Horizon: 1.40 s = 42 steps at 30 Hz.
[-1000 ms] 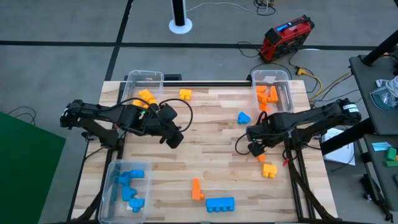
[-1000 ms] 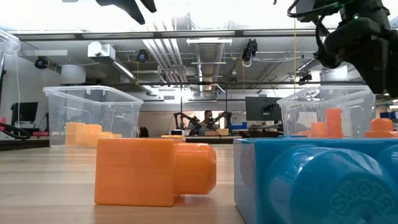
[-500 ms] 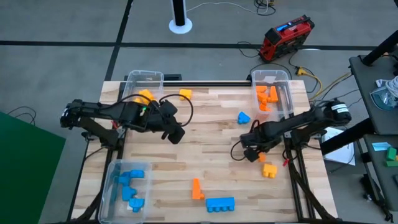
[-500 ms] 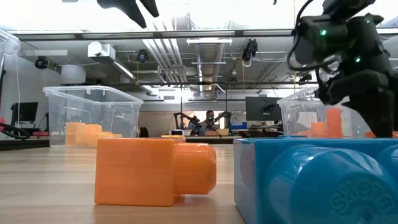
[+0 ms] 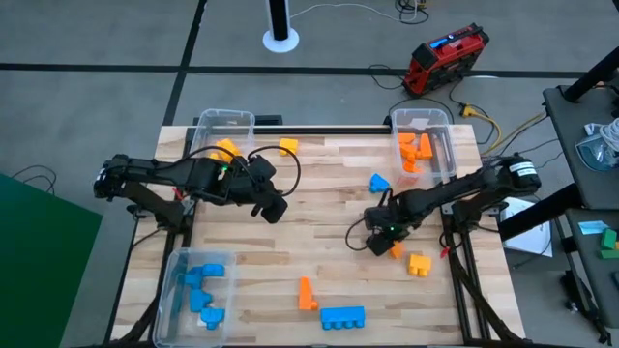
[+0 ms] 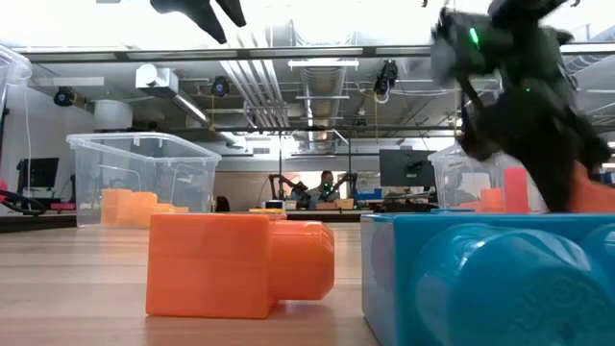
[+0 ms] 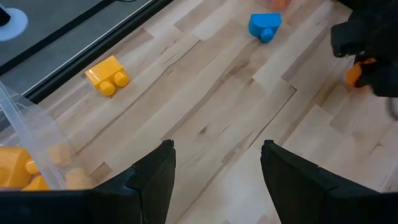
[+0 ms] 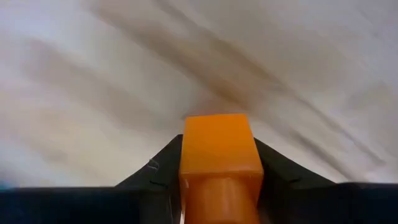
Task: Sort blocks
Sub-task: Put the right orange game piece into the top right transparent bin
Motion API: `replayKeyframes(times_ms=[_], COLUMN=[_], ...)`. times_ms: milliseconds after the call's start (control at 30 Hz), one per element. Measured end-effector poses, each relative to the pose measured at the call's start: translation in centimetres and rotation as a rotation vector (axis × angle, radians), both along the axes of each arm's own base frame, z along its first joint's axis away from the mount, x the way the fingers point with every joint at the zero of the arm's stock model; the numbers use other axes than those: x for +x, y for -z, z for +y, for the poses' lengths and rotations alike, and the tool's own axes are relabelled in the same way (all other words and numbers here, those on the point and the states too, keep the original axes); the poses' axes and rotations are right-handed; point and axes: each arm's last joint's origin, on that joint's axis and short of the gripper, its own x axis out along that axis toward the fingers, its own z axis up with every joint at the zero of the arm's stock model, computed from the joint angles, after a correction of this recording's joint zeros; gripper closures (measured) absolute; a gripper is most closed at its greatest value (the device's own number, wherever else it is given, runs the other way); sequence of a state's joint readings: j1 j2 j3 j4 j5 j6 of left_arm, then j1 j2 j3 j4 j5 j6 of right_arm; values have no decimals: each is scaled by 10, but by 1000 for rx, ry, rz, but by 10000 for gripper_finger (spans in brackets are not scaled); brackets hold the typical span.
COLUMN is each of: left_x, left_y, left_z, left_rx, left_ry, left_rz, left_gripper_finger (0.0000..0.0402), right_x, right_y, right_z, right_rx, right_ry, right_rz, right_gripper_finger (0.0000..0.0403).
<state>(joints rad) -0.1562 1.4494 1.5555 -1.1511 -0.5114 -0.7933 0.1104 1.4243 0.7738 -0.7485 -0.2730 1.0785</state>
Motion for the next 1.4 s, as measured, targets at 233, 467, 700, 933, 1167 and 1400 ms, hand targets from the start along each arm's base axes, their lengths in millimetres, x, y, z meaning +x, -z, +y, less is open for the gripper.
replayKeyframes(times_ms=[233,467,700,933,1167,1400], left_x=[0,1,1,1,1,1], left_y=[0,0,0,0,0,0], left_z=[0,0,0,0,0,0], left_rx=[0,2,5,6,17,17], left_ry=[0,2,6,6,24,24], left_rz=[-1,-2,-2,-2,8,9], left_gripper_finger=[190,190,190,190,190,190], right_x=[44,58,33,-25,-44,-48], right_y=[-92,-194,-235,-203,-183,-180], right_z=[-18,-80,-147,-201,-218,-220], right_rx=[-195,-665,-906,-911,-880,-903], right_ry=[45,151,262,472,535,552], right_rz=[-407,-650,-585,-62,79,116], right_gripper_finger=[282,282,282,282,282,264])
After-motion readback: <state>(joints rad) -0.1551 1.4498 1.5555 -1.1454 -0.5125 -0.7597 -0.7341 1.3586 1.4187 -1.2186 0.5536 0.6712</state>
